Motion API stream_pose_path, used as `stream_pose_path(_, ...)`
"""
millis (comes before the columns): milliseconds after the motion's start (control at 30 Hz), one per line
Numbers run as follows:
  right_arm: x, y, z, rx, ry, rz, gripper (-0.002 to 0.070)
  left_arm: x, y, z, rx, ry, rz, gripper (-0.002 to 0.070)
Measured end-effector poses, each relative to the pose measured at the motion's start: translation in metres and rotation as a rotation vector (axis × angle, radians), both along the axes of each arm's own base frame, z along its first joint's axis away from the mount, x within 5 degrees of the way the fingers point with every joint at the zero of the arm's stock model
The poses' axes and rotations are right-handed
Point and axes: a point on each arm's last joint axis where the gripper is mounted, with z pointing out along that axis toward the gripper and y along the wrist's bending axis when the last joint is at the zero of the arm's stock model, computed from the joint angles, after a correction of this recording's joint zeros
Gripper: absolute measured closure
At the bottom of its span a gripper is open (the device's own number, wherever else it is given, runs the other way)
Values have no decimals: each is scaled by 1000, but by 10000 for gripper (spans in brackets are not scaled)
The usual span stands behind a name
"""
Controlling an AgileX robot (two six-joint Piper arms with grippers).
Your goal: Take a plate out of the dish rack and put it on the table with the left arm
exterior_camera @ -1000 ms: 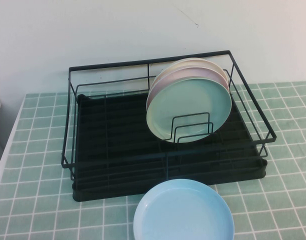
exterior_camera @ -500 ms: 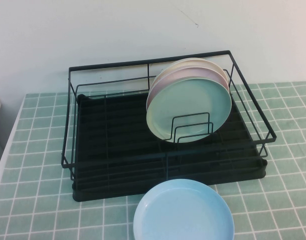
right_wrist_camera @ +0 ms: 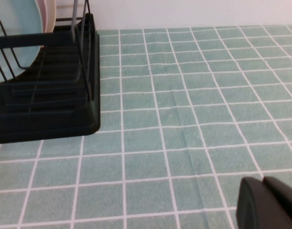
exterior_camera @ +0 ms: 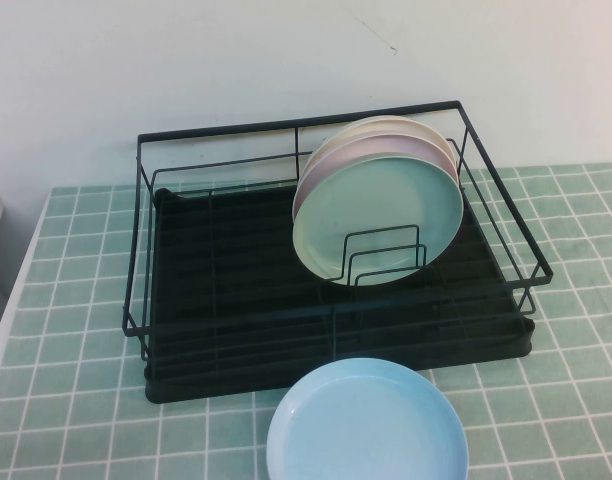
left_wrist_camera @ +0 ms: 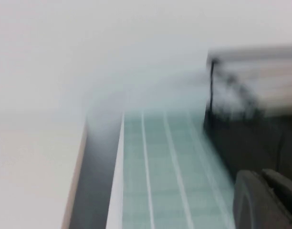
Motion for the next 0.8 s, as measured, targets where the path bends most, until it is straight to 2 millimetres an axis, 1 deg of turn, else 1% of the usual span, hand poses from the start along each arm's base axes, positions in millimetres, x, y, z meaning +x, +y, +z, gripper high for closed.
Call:
stream_pose_path(100, 0, 0, 0, 0, 0, 0, 680, -1, -2, 18, 2, -202, -23, 678)
stream_pose_path(233, 0, 0, 0, 0, 0, 0, 680, -5, -4, 36, 4, -401, -46, 678)
stream_pose_path(333, 0, 0, 0, 0, 0, 0, 680, -7, -5, 42, 4, -474, -54, 678)
stream_pose_path(500, 0, 0, 0, 0, 0, 0, 680, -8, -5, 44, 3, -494, -57, 678)
stream_pose_path(533, 0, 0, 0, 0, 0, 0, 680, -9, -5, 46, -12, -526, -59, 678)
stream_pose_path(600, 0, 0, 0, 0, 0, 0, 680, -13, -5, 53, -52, -610, -70, 678)
stream_pose_path(733, 0, 0, 0, 0, 0, 0, 680, -27, -6, 71, -108, -859, -112, 678)
stream_pose_path(800, 0, 0, 0, 0, 0, 0, 680, -33, -6, 77, -131, -952, -134, 678)
